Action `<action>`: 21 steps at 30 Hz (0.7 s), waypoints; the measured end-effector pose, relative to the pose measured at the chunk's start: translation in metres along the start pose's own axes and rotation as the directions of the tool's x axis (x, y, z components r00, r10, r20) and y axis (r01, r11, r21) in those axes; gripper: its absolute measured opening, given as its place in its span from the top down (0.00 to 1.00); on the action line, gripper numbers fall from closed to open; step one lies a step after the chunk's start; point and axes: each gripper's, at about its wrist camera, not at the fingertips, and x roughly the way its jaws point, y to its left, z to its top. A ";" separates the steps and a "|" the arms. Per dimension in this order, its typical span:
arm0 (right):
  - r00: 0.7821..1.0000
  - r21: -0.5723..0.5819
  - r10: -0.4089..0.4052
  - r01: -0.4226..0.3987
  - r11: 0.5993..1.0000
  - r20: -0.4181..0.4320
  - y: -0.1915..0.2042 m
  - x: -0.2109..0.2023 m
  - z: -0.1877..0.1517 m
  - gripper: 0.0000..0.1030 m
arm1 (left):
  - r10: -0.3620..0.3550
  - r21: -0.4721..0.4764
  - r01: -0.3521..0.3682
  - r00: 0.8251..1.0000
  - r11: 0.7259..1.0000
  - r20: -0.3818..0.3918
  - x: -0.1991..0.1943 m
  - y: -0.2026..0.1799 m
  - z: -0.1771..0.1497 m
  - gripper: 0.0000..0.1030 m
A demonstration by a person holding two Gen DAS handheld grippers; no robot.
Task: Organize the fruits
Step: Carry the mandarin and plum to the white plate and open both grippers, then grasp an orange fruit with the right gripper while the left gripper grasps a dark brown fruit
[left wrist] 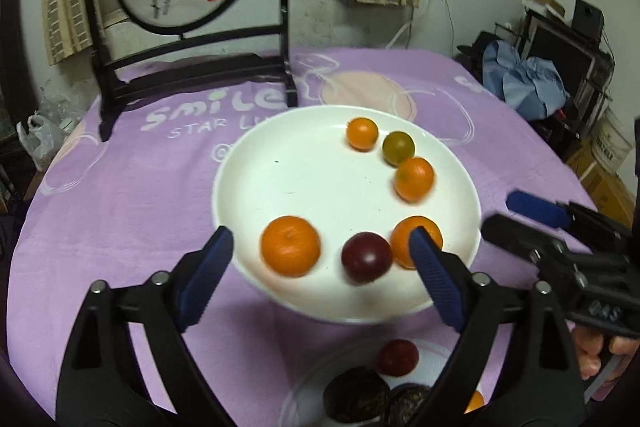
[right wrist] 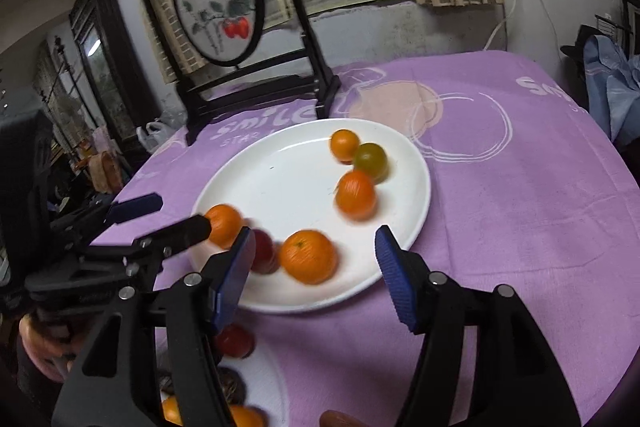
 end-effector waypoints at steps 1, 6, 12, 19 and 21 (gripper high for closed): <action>1.000 -0.022 0.013 -0.013 1.000 -0.001 0.006 -0.006 -0.004 0.39 | -0.003 -0.009 0.003 1.000 1.000 -0.001 -0.004 0.003 -0.003 0.07; 0.996 -0.112 0.042 -0.050 0.992 -0.073 0.027 -0.010 -0.030 0.39 | -0.002 -0.026 0.002 1.000 1.000 -0.025 -0.020 0.020 -0.035 0.07; 0.977 -0.170 0.076 -0.111 0.979 -0.200 0.042 -0.011 -0.066 0.39 | 0.041 -0.079 -0.043 0.999 0.996 -0.027 -0.041 0.053 -0.072 0.07; 0.960 -0.180 0.087 -0.138 0.974 -0.267 0.046 -0.015 -0.084 0.39 | 0.064 -0.136 -0.068 0.997 0.988 -0.031 -0.052 0.072 -0.086 0.07; 0.957 -0.172 0.088 -0.139 0.975 -0.277 0.044 -0.015 -0.086 0.39 | 0.068 -0.131 -0.071 0.997 0.989 -0.026 -0.054 0.070 -0.087 0.07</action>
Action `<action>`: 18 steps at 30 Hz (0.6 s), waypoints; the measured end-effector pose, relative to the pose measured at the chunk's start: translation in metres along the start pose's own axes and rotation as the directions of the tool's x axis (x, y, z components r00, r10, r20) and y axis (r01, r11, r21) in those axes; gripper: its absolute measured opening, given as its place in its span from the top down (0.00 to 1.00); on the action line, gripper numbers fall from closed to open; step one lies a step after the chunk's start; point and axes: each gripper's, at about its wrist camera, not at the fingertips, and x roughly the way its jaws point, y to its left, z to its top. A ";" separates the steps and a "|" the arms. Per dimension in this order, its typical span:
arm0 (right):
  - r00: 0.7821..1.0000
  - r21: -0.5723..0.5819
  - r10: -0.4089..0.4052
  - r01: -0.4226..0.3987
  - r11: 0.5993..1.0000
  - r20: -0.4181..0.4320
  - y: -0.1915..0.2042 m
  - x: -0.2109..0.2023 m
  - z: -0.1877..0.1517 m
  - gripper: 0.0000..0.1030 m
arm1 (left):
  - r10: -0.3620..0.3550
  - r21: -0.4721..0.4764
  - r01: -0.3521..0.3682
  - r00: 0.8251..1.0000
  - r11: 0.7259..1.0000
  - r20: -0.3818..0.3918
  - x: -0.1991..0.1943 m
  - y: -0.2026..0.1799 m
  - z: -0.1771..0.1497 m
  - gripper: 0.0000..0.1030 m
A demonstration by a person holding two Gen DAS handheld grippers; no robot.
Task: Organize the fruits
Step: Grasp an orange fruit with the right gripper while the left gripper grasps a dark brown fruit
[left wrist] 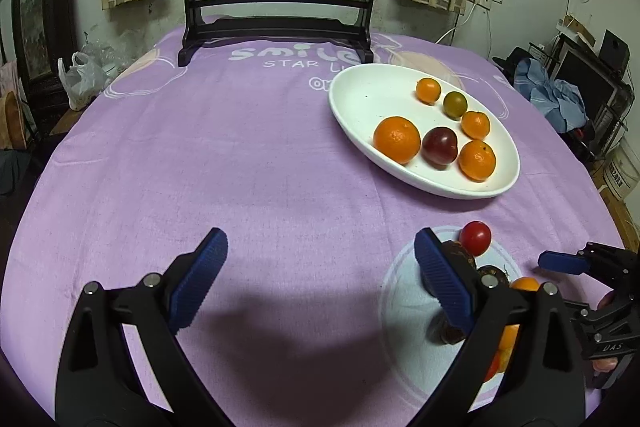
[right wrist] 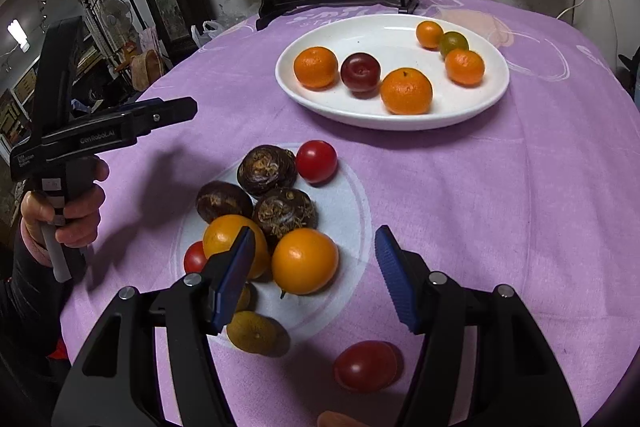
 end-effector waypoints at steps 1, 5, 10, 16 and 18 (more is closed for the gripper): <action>1.000 0.004 0.001 -0.001 1.000 -0.006 -0.001 0.001 -0.001 0.42 | 0.006 0.010 -0.006 1.000 1.000 0.003 -0.001 -0.002 -0.001 0.07; 0.999 -0.001 0.009 -0.009 1.000 -0.034 0.001 0.006 -0.005 0.54 | 0.015 0.044 -0.015 1.000 0.999 0.004 -0.001 -0.008 -0.003 0.07; 0.998 -0.023 0.000 -0.001 1.000 -0.057 0.005 0.013 -0.007 0.55 | 0.010 0.061 -0.010 1.000 0.998 0.008 -0.003 -0.011 -0.004 0.07; 0.998 -0.041 -0.007 0.004 0.999 -0.063 0.010 0.017 -0.010 0.62 | 0.002 0.056 -0.002 1.000 0.998 -0.004 -0.003 -0.011 -0.005 0.07; 0.998 -0.040 -0.009 0.007 0.999 -0.062 0.011 0.017 -0.010 0.64 | 0.000 0.059 0.000 1.000 0.998 -0.008 -0.002 -0.011 -0.006 0.07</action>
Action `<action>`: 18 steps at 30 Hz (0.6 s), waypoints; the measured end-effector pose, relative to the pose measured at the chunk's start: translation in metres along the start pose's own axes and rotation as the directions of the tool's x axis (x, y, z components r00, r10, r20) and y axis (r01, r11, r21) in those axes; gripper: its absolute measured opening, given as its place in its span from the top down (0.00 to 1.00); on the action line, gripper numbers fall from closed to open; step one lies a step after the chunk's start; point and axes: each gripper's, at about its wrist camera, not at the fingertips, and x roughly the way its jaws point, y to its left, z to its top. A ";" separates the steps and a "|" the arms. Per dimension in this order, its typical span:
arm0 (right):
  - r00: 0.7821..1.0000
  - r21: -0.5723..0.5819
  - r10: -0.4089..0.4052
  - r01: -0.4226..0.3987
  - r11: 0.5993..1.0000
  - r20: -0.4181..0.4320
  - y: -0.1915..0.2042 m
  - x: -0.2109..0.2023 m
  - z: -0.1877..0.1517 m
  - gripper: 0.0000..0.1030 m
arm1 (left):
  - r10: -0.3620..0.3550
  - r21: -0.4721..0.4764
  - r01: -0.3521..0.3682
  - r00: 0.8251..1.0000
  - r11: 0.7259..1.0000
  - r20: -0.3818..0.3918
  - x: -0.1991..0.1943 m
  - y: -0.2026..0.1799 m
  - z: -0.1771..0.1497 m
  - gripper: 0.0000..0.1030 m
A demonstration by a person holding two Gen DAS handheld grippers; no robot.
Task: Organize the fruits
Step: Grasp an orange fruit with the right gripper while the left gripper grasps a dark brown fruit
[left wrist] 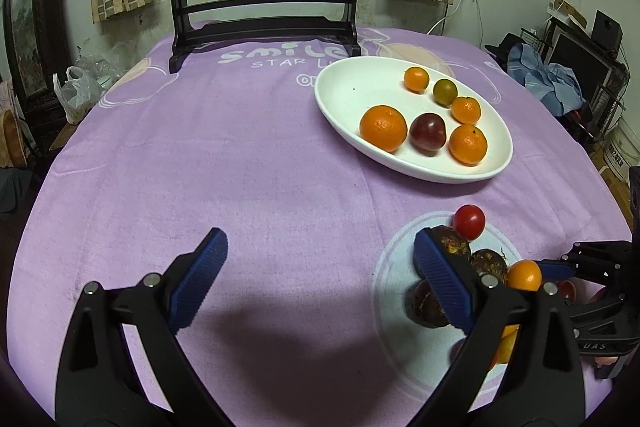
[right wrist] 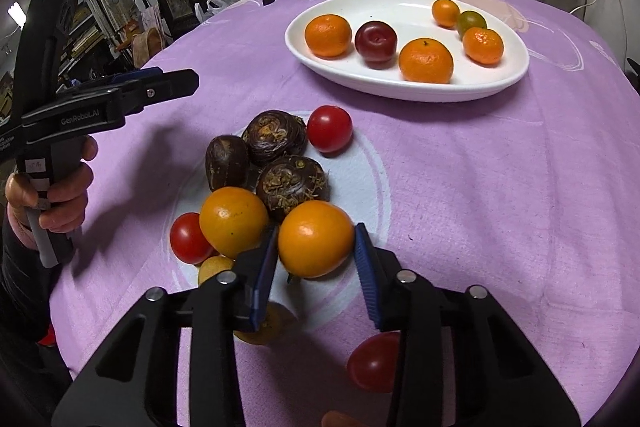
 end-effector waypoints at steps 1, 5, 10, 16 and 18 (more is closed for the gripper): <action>1.000 0.004 0.004 -0.004 1.000 0.000 -0.001 -0.001 0.000 0.64 | -0.001 0.005 0.001 1.000 1.000 -0.002 0.000 -0.001 0.000 0.07; 0.999 0.049 0.030 -0.032 0.998 0.040 -0.009 -0.010 0.003 0.64 | -0.063 0.036 0.064 0.997 0.997 -0.045 0.005 -0.005 -0.002 0.07; 0.997 0.092 0.021 -0.027 0.995 0.071 -0.020 -0.019 0.004 0.64 | -0.170 0.111 0.182 0.980 0.977 -0.104 0.006 -0.025 -0.012 0.08; 0.998 0.092 0.021 -0.027 0.995 0.067 -0.019 -0.018 0.005 0.64 | -0.197 0.213 0.225 0.970 0.951 -0.142 0.007 -0.049 -0.024 0.20; 0.998 0.094 0.020 -0.026 0.995 0.066 -0.019 -0.018 0.005 0.64 | -0.198 0.227 0.232 0.967 0.946 -0.162 0.012 -0.053 -0.027 0.29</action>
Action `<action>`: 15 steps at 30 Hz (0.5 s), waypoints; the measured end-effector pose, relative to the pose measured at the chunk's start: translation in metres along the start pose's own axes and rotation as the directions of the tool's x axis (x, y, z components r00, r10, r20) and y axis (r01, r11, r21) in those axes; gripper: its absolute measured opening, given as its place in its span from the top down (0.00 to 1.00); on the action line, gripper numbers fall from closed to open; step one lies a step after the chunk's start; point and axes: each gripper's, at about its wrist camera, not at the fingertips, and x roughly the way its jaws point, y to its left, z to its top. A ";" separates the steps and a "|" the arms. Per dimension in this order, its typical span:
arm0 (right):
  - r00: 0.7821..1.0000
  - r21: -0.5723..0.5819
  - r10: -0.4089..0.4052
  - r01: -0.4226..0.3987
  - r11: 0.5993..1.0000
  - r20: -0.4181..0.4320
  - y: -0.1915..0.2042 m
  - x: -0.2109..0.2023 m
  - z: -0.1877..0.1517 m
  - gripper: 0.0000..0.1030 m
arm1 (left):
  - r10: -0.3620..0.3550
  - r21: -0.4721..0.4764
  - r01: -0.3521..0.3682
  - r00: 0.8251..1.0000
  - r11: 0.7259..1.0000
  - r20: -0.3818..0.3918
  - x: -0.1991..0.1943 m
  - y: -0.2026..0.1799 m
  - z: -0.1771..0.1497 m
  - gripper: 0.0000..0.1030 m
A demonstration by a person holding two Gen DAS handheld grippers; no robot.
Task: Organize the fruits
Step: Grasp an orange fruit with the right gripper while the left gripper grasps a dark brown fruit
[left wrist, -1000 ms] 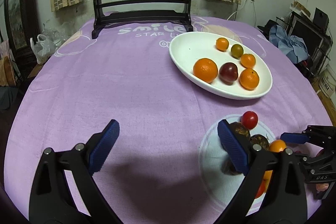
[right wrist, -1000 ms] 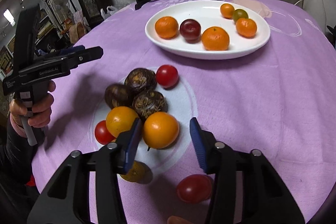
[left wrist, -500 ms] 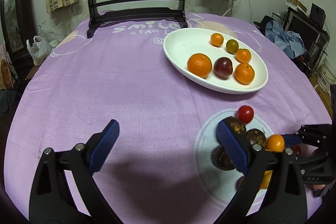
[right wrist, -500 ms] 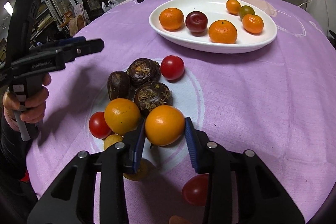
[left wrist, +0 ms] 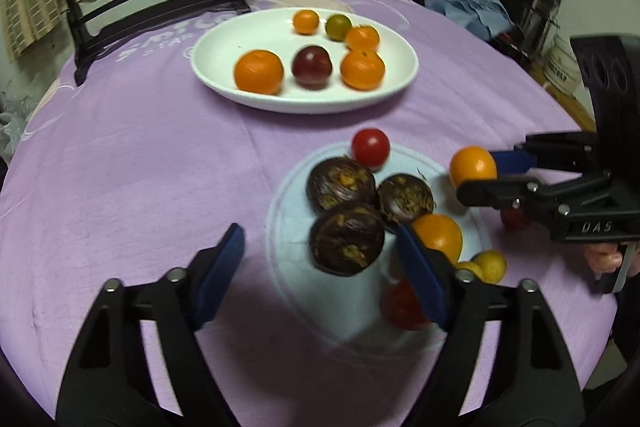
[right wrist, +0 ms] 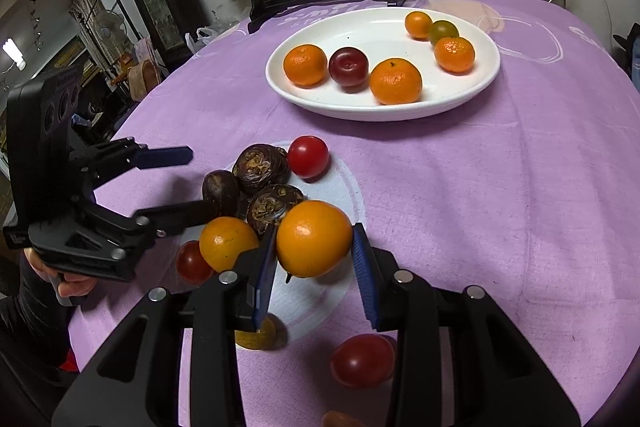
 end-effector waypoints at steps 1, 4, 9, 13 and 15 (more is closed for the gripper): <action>1.000 0.002 -0.001 0.001 1.000 0.000 0.000 0.000 0.000 0.64 | -0.005 -0.001 0.005 1.000 1.000 -0.008 0.002 0.000 0.000 0.32; 1.000 0.004 -0.004 0.004 1.000 -0.002 0.000 0.000 -0.001 0.64 | -0.024 -0.006 0.024 0.999 1.000 -0.040 0.012 -0.001 -0.001 0.44; 1.000 0.003 -0.002 0.002 1.000 -0.002 0.001 -0.001 -0.002 0.64 | -0.051 -0.036 0.049 0.998 0.998 -0.043 0.016 -0.001 0.000 0.54; 1.000 0.000 -0.005 0.005 1.000 0.005 0.001 -0.002 -0.002 0.64 | -0.050 -0.024 0.049 0.998 0.999 -0.042 0.015 -0.005 -0.002 0.59; 1.000 -0.001 -0.007 0.007 1.000 0.010 0.002 -0.004 -0.002 0.64 | -0.046 -0.021 0.045 0.998 0.999 -0.043 0.014 -0.005 -0.002 0.59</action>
